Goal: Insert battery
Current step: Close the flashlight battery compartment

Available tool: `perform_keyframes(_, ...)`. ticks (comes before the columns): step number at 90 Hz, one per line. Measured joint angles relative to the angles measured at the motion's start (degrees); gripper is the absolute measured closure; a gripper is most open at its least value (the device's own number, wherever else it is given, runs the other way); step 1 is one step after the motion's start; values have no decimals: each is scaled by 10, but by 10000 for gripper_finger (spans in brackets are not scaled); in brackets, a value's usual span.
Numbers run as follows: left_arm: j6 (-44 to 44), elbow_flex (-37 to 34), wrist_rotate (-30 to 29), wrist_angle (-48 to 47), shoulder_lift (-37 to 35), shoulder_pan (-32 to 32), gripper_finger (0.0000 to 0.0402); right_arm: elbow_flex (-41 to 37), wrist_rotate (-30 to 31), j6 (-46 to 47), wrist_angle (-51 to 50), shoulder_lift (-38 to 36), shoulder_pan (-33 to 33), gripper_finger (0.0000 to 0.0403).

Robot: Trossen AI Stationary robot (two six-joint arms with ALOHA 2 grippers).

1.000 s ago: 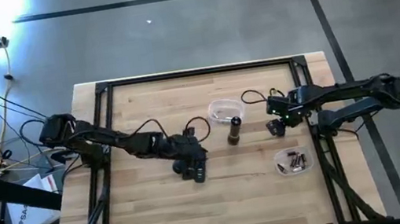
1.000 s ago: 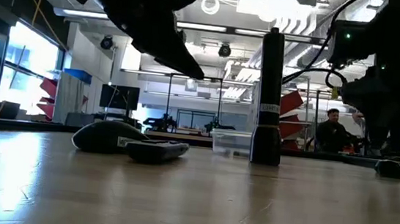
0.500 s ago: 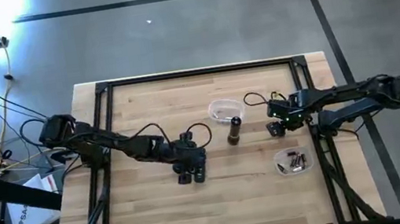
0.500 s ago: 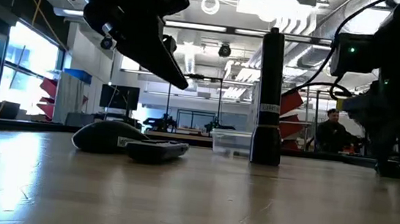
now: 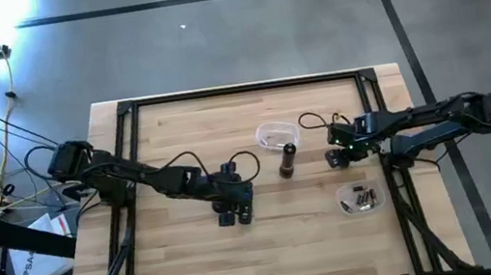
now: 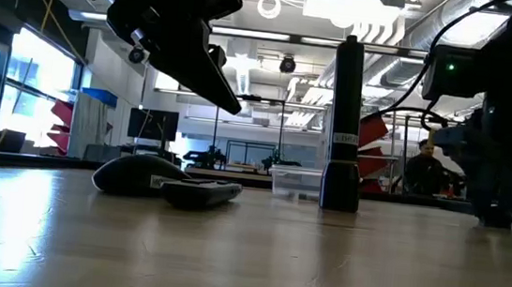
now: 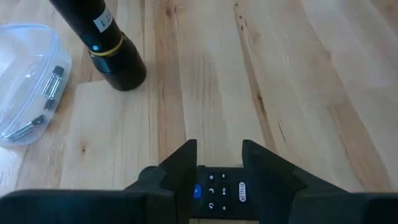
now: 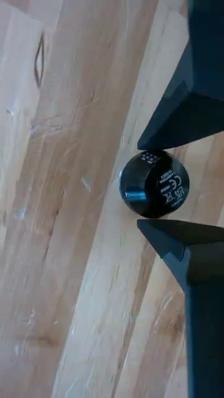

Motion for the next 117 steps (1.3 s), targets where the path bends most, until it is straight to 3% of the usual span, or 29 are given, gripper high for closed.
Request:
perform_keyframes(17, 0, 0, 0, 0, 0, 0, 291, 0, 0, -22, 0, 0, 0, 270)
perform_keyframes(45, 0, 0, 0, 0, 0, 0, 291, 0, 0, -51, -2, 0, 0, 244)
perform_keyframes(71, 5, 0, 0, 14, 0, 0, 291, 1, 1, -54, -7, 0, 0, 271)
perform_keyframes(117, 26, 0, 0, 35, 0, 0, 291, 2, 0, -29, -81, 0, 0, 265)
